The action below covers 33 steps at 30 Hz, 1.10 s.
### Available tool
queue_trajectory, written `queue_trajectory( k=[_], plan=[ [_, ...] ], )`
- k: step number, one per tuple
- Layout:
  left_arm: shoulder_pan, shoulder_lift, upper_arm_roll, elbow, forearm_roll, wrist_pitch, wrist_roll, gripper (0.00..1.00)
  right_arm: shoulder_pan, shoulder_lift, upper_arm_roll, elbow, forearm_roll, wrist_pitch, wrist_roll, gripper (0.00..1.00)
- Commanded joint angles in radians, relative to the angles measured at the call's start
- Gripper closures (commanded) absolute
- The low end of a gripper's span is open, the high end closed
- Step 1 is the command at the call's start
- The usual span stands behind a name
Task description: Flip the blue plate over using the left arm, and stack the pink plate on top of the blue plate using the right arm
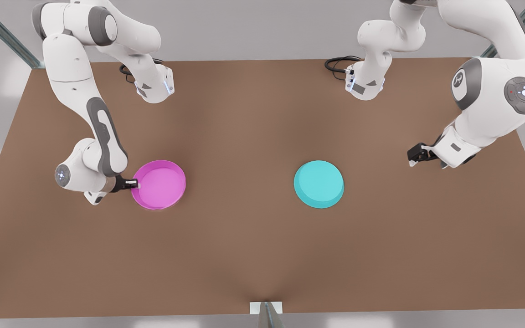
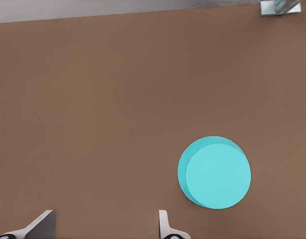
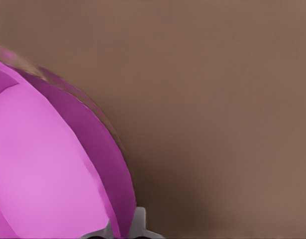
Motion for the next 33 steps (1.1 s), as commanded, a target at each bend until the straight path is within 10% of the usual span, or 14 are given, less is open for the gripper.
queue_trajectory(
  k=[1, 17, 33],
  plan=[
    [0.000, 0.000, 0.000, 0.000, 0.001, 0.000, 0.000, 0.00, 0.005, -0.003, 0.002, 0.004, -0.009, -0.008, 0.007, 0.79],
    [0.000, 0.003, 0.000, 0.000, 0.003, 0.000, 0.000, 0.00, 0.665, 0.203, 0.006, 0.534, 0.047, -0.091, 0.724, 0.79],
    [0.000, 0.014, 0.000, 0.000, 0.001, 0.000, 0.005, 0.00, 0.829, 0.530, 0.092, 0.929, 0.139, 0.127, 0.900, 0.79]
  ],
)
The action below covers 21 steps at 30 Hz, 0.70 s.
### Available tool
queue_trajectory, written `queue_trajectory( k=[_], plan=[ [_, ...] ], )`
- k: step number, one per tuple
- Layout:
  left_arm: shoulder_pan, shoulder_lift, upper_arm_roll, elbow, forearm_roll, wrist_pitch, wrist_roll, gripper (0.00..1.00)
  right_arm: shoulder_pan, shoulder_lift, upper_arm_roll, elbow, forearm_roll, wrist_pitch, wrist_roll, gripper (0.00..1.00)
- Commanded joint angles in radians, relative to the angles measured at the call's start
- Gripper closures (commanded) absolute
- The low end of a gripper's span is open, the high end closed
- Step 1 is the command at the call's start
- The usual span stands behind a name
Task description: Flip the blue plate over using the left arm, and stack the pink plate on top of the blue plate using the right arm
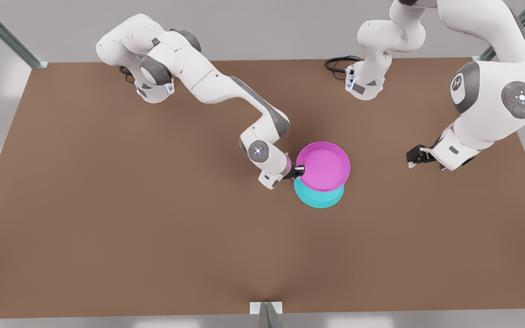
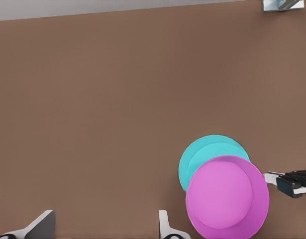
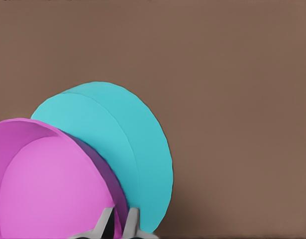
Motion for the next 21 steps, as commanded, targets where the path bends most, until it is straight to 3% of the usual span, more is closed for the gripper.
queue_trajectory(
  k=[1, 6, 7, 8, 10, 13, 16, 21],
  plan=[
    [0.000, 0.000, 0.000, 0.001, 0.001, 0.000, 0.000, 0.00, -0.002, -0.009, 0.001, 0.000, 0.044, -0.017, -0.030, 0.77],
    [0.000, 0.015, 0.002, 0.011, 0.001, 0.002, 0.002, 0.00, -0.036, -0.115, -0.059, 0.000, 0.104, -0.267, -0.030, 0.47],
    [0.000, 0.015, 0.002, 0.011, 0.001, 0.002, 0.002, 0.00, -0.088, -0.196, -0.062, -0.032, 0.102, -0.376, -0.040, 0.20],
    [0.000, 0.015, 0.002, 0.011, 0.001, 0.002, 0.002, 0.00, -0.181, -0.371, -0.062, -0.136, 0.044, -0.511, -0.054, 0.00],
    [0.000, 0.021, 0.002, 0.011, -0.002, 0.002, -0.003, 0.00, -0.444, -0.646, -0.062, -0.216, -0.324, -0.797, -0.143, 0.00],
    [0.000, 0.005, 0.005, 0.013, -0.013, -0.006, 0.000, 0.00, -0.651, -0.842, -0.055, -0.212, -0.502, -1.024, -0.201, 0.00],
    [0.000, -0.068, 0.005, 0.013, -0.010, -0.049, 0.009, 0.00, -0.688, -0.810, -0.056, -0.176, -0.602, -0.943, -0.309, 0.00],
    [0.000, -0.074, 0.006, 0.011, -0.009, -0.084, 0.005, 0.00, -0.725, -0.770, -0.061, -0.153, -0.579, -0.932, -0.307, 0.00]
  ],
)
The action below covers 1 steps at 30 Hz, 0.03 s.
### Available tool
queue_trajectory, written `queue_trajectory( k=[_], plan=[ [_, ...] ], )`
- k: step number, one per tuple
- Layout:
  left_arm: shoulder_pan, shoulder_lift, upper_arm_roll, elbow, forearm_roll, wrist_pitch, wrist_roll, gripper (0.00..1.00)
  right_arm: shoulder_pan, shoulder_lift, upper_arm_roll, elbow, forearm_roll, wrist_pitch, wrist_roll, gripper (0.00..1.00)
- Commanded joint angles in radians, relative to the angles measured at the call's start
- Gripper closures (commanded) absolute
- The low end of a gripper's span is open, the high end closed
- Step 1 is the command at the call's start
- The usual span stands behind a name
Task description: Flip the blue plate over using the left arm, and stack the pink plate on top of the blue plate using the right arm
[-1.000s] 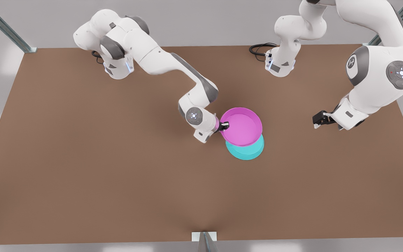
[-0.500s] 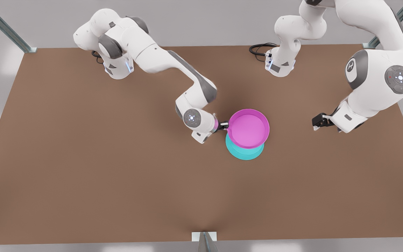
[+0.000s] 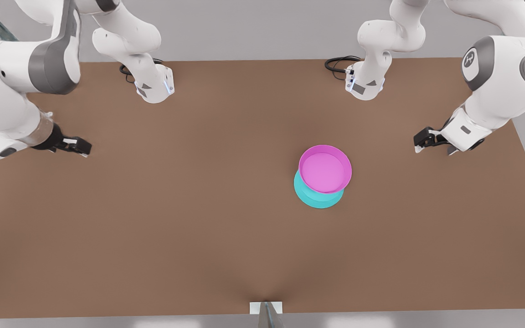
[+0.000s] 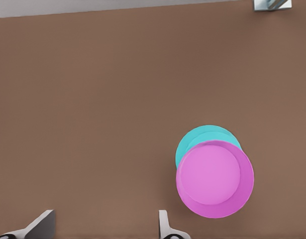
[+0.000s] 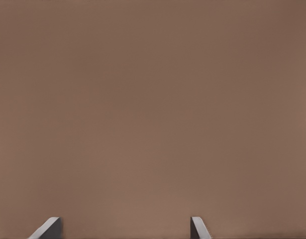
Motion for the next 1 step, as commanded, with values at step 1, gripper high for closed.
queue_trajectory(
  k=[1],
  plan=[
    [-0.001, 0.000, 0.000, 0.000, 0.002, 0.000, 0.000, 0.00, 0.008, 0.005, 0.002, 0.003, 0.002, 0.001, 0.001, 0.00]
  ],
)
